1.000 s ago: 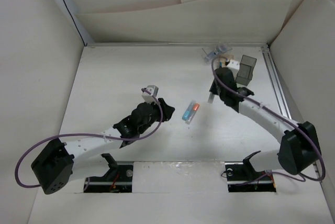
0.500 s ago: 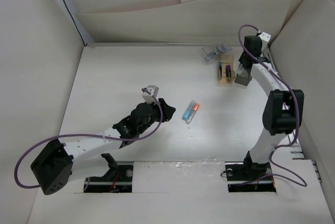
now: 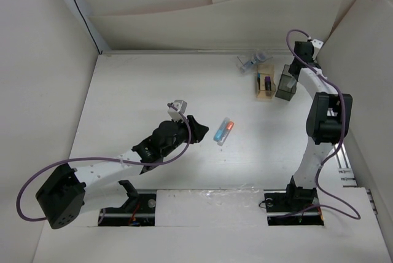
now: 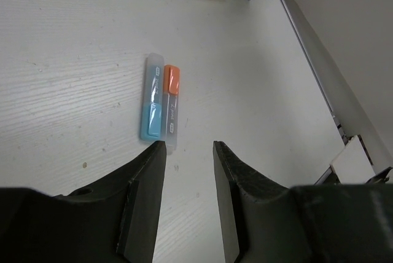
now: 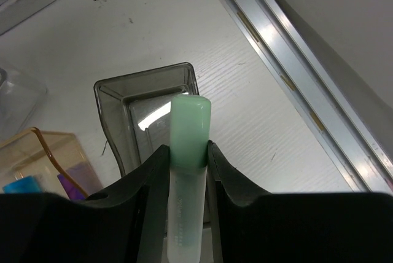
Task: Sort the stationery into containers
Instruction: Place the stationery in the storage box, then pick up the stationery from the center of the board.
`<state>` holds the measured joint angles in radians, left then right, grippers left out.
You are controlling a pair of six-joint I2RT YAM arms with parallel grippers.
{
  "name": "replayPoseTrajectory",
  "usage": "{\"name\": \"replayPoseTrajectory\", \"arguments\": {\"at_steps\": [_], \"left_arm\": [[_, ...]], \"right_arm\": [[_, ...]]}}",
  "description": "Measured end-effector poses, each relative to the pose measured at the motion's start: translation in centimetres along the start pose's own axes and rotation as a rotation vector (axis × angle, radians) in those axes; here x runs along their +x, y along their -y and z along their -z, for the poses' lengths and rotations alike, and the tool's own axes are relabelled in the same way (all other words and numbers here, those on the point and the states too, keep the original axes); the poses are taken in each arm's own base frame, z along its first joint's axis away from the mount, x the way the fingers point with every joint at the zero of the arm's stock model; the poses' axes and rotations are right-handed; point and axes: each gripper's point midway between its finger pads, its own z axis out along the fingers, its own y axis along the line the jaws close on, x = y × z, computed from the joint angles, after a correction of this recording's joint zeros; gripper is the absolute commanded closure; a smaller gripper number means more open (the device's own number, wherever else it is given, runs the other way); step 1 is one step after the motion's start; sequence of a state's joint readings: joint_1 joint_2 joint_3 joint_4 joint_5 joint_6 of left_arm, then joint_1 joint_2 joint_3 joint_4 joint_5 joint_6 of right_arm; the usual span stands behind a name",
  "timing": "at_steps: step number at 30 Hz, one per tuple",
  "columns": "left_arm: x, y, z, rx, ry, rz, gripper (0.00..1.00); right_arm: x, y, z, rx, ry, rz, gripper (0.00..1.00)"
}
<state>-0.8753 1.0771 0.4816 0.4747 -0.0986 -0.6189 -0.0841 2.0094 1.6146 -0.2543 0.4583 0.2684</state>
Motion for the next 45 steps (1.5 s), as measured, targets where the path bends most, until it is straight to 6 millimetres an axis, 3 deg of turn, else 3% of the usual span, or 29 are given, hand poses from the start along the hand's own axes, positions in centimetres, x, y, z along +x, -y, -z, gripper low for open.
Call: {"name": "replayPoseTrajectory", "arguments": {"at_steps": [8,13,17,19,20,22,23,25,28,30,32,35,36,37,38,41,45], "left_arm": [[0.1,0.2,0.0,0.01,-0.007,0.0,0.67],[0.1,0.2,0.0,0.011,-0.008,0.0,0.67],[0.2,0.2,0.0,0.012,-0.009,0.0,0.67],[0.2,0.2,0.0,0.012,-0.01,0.0,0.67],[0.2,0.2,0.1,0.013,-0.01,0.0,0.67],[0.4,0.0,0.1,0.011,-0.011,0.0,0.67],[0.4,0.0,0.2,0.011,-0.011,0.0,0.67],[0.2,0.1,0.4,0.015,-0.004,0.001,0.67],[0.0,0.2,0.5,0.019,0.004,0.002,0.67],[-0.1,0.3,0.5,0.021,0.006,0.003,0.67],[0.0,0.2,0.5,0.021,0.006,0.003,0.67],[-0.1,0.3,0.5,0.021,0.007,0.003,0.67],[-0.2,0.3,0.5,0.023,0.009,0.003,0.67],[-0.3,0.4,0.6,0.026,0.012,0.004,0.67],[-0.4,0.5,0.7,0.029,0.016,0.005,0.67],[-0.7,0.7,0.8,0.036,0.024,0.006,0.67],[-0.7,0.7,0.8,0.037,0.025,0.006,0.67]], "right_arm": [[0.8,-0.5,-0.2,-0.027,-0.021,0.01,0.64],[0.9,-0.7,-0.2,-0.039,-0.026,0.01,0.38],[0.9,-0.8,0.0,-0.049,-0.028,0.008,0.34],[0.7,-1.1,0.6,-0.064,-0.03,0.003,0.42],[0.6,-1.1,1.2,-0.074,-0.028,-0.005,0.54],[0.6,-1.3,3.0,-0.102,-0.026,-0.016,0.68],[0.4,-1.5,4.3,-0.122,-0.016,-0.022,0.8],[0.6,-2.7,7.4,-0.182,-0.002,-0.022,0.93],[1.5,-6.4,13.2,-0.327,0.034,-0.003,0.98],[4.2,-9.2,17.5,-0.443,0.022,0.04,1.0],[8.3,-11.7,21.3,-0.556,-0.02,0.106,0.98],[15.1,-13.5,25.3,-0.654,-0.121,0.227,0.72],[16.9,-13.5,26.1,-0.666,-0.151,0.26,0.62],[18.6,-13.3,26.7,-0.669,-0.182,0.295,0.46],[20.2,-13.0,27.2,-0.67,-0.211,0.322,0.41],[23.6,-12.2,28.6,-0.667,-0.267,0.392,0.37],[25.8,-12.4,29.5,-0.673,-0.302,0.418,0.37]]}}
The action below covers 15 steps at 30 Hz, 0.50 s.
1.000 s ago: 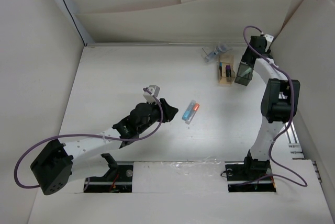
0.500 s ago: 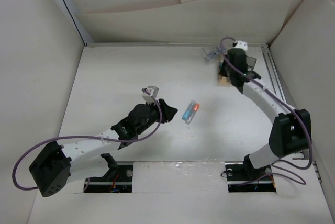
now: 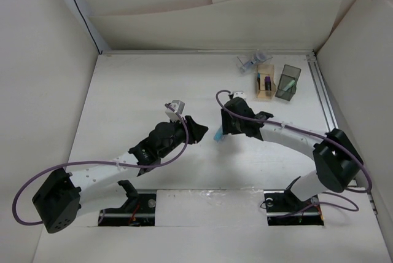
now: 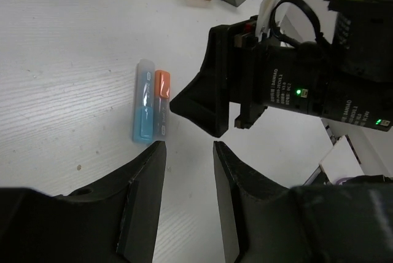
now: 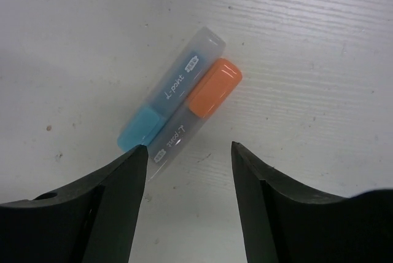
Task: Sort the stationery into containers
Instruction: Pick up the stationery from the center of the board.
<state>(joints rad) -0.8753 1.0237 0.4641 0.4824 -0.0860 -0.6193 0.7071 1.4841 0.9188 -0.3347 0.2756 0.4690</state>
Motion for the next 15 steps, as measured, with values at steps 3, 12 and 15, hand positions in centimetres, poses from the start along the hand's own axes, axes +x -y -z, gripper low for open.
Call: {"name": "replayPoseTrajectory", "arguments": {"at_steps": [3,12,15], "left_arm": [[0.0,0.0,0.0,0.0,0.0,0.0,0.67],[0.0,0.0,0.0,-0.001,0.0,0.0,0.67],[0.0,0.0,0.0,-0.001,0.0,0.0,0.67]], "right_arm": [[1.1,-0.2,-1.0,0.015,-0.029,0.006,0.38],[1.9,-0.1,-3.7,0.064,-0.05,-0.007,0.43],[1.9,-0.1,-3.9,0.071,-0.047,-0.014,0.43]]}}
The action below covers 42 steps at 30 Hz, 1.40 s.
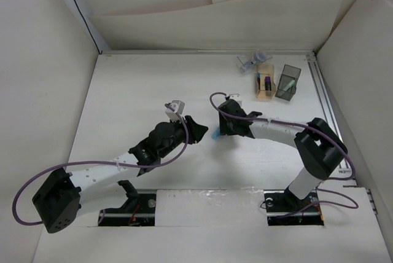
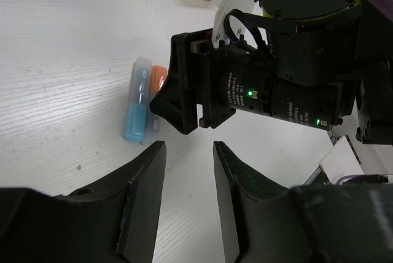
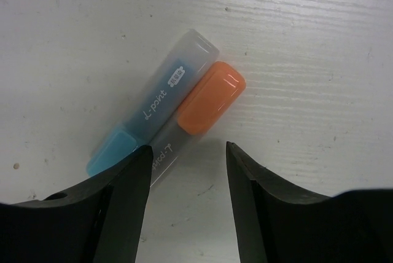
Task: Sort the stationery into containers
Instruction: Pick up the stationery from the center of the board, then place the stationery in the storage box.
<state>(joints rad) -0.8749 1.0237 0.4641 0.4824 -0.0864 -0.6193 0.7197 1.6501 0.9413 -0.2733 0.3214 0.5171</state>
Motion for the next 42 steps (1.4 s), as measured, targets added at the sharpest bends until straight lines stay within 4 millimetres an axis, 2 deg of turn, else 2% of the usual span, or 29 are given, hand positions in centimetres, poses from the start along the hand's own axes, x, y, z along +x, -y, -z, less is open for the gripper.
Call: {"name": "replayPoseTrajectory", "arguments": {"at_steps": [4,6,7,10,11,12,16,18,19,20,23,26,29,33,35,38,40,42], "left_arm": [[0.0,0.0,0.0,0.0,0.0,0.0,0.67],[0.0,0.0,0.0,0.001,0.0,0.0,0.67],[0.0,0.0,0.0,0.0,-0.001,0.0,0.67],[0.2,-0.2,0.0,-0.004,-0.005,-0.001,0.67],[0.4,-0.3,0.1,-0.006,-0.008,-0.001,0.67],[0.5,-0.4,0.1,-0.007,-0.01,0.001,0.67],[0.5,-0.4,0.1,-0.007,-0.01,0.006,0.67],[0.5,-0.4,0.1,-0.008,-0.01,0.008,0.67],[0.5,-0.4,0.1,-0.007,-0.01,0.008,0.67],[0.5,-0.4,0.1,-0.007,-0.01,0.008,0.67],[0.5,-0.4,0.1,-0.007,-0.01,0.009,0.67],[0.5,-0.4,0.1,-0.008,-0.01,0.009,0.67],[0.5,-0.3,0.1,-0.007,-0.01,0.009,0.67],[0.5,-0.3,0.1,-0.004,-0.012,0.009,0.67],[0.5,-0.3,0.1,-0.004,-0.012,0.009,0.67],[0.5,-0.3,0.1,-0.004,-0.012,0.009,0.67],[0.6,-0.3,0.1,-0.003,-0.014,0.009,0.67],[0.6,-0.3,0.1,-0.002,-0.015,0.009,0.67]], "right_arm": [[-0.4,-0.1,-0.5,-0.003,0.015,-0.019,0.48],[-0.5,0.2,-1.0,0.004,0.017,-0.028,0.79],[-0.6,0.5,-1.2,0.011,0.017,-0.036,0.84],[-1.0,1.0,-1.4,0.023,0.025,-0.058,0.79],[-1.1,1.2,-1.5,0.029,0.027,-0.061,0.73],[-1.1,1.4,-1.5,0.033,0.029,-0.065,0.6],[-1.0,1.8,-1.6,0.05,0.029,-0.066,0.54],[-1.0,2.1,-1.6,0.055,0.027,-0.067,0.66],[-1.1,2.2,-1.7,0.057,0.029,-0.069,0.83],[-1.2,2.3,-1.7,0.059,0.032,-0.073,0.88],[-1.8,2.7,-1.8,0.067,0.049,-0.086,0.95],[-2.4,3.4,-1.2,0.078,0.063,-0.092,0.97],[-4.5,4.7,0.3,0.082,0.11,-0.116,0.97],[-10.7,8.2,3.4,0.116,0.248,-0.184,0.95],[-14.4,11.1,4.9,0.154,0.325,-0.232,0.95],[-19.0,16.7,6.8,0.246,0.417,-0.306,0.94],[-21.4,20.4,7.5,0.316,0.46,-0.351,0.94],[-22.9,23.4,7.5,0.377,0.48,-0.385,0.94]]}}
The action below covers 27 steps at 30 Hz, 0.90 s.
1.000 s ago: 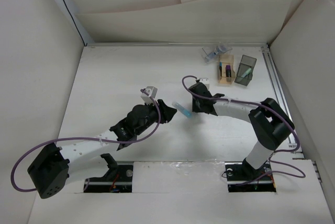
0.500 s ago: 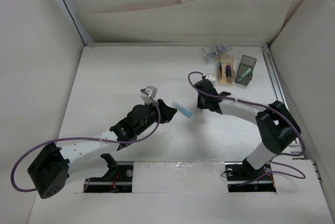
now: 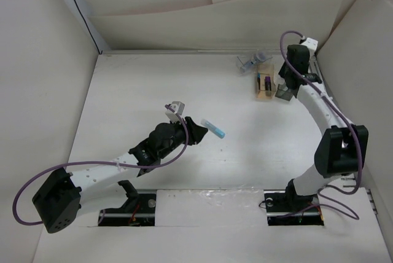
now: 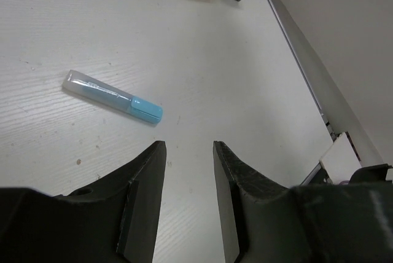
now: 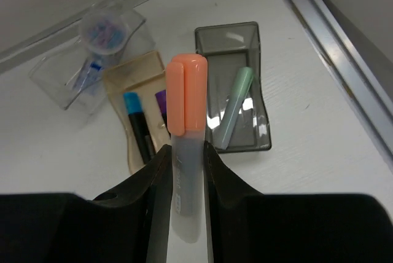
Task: Sort the stationery into containers
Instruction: Place the stationery in the storage box, then pick up the stationery from the center of the board.
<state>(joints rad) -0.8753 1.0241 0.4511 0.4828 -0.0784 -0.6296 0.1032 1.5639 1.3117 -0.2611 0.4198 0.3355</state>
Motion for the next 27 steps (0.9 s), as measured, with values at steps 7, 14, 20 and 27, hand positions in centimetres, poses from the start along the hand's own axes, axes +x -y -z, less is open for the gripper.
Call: {"name": "replayPoseTrajectory", "arguments": {"at_steps": [7,14,20,27], "left_arm": [[0.0,0.0,0.0,0.0,-0.001,0.0,0.67],[0.1,0.1,0.0,0.005,-0.003,0.0,0.65],[0.1,0.2,0.0,0.012,-0.007,0.001,0.65],[0.1,0.3,0.0,0.017,-0.006,0.001,0.65]], "right_arm": [[0.1,3.4,-8.1,0.148,-0.07,0.019,0.94],[4.4,5.1,-10.8,0.218,-0.189,0.094,0.59],[3.3,5.7,-10.7,0.232,-0.166,0.084,0.24],[1.8,3.9,-7.5,0.169,-0.121,0.081,0.62]]}}
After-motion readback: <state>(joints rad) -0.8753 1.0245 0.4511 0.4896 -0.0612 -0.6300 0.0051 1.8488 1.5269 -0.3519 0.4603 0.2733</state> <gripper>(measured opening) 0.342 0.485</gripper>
